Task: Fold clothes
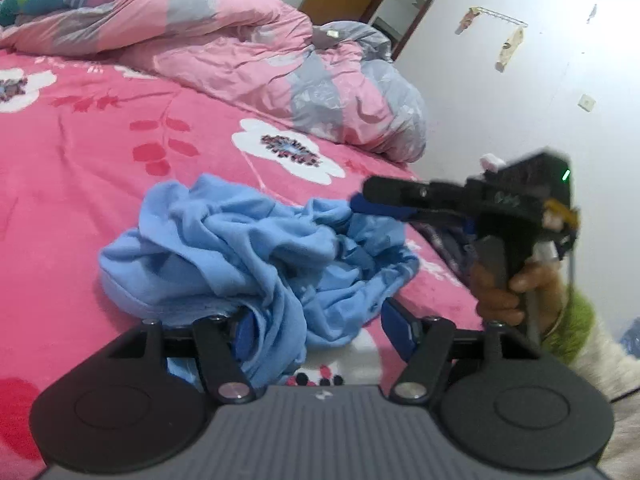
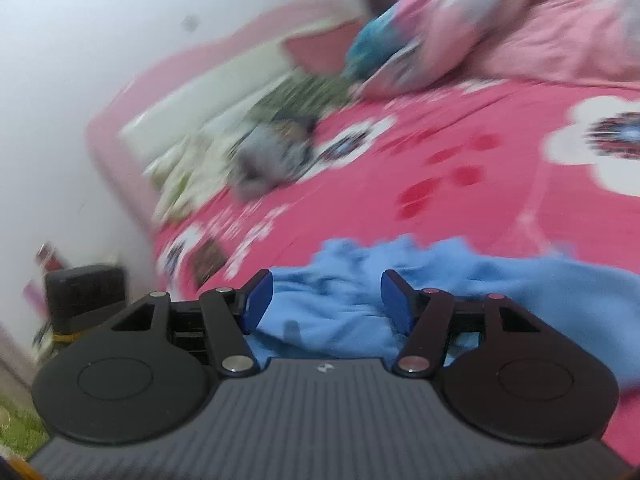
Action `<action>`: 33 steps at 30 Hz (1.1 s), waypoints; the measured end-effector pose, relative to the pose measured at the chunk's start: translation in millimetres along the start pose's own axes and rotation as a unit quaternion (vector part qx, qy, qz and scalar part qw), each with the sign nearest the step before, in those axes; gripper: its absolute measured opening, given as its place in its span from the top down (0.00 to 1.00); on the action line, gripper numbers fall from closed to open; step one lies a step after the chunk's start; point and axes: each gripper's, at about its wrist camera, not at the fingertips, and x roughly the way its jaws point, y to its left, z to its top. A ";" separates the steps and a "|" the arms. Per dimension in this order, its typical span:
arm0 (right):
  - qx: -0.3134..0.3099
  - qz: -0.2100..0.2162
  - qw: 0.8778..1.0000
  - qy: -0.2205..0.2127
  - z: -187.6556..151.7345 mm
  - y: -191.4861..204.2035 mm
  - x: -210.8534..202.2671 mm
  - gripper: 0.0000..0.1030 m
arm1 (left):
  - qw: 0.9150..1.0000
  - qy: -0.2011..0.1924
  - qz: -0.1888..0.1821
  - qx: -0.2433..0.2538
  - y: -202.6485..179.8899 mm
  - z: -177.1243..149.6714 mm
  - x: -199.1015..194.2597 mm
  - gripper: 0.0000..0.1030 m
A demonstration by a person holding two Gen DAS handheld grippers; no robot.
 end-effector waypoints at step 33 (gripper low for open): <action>-0.100 0.006 0.995 -0.029 -19.8 24.1 45.0 0.49 | 0.996 -0.081 0.023 -0.034 13.9 92.1 -53.4 0.33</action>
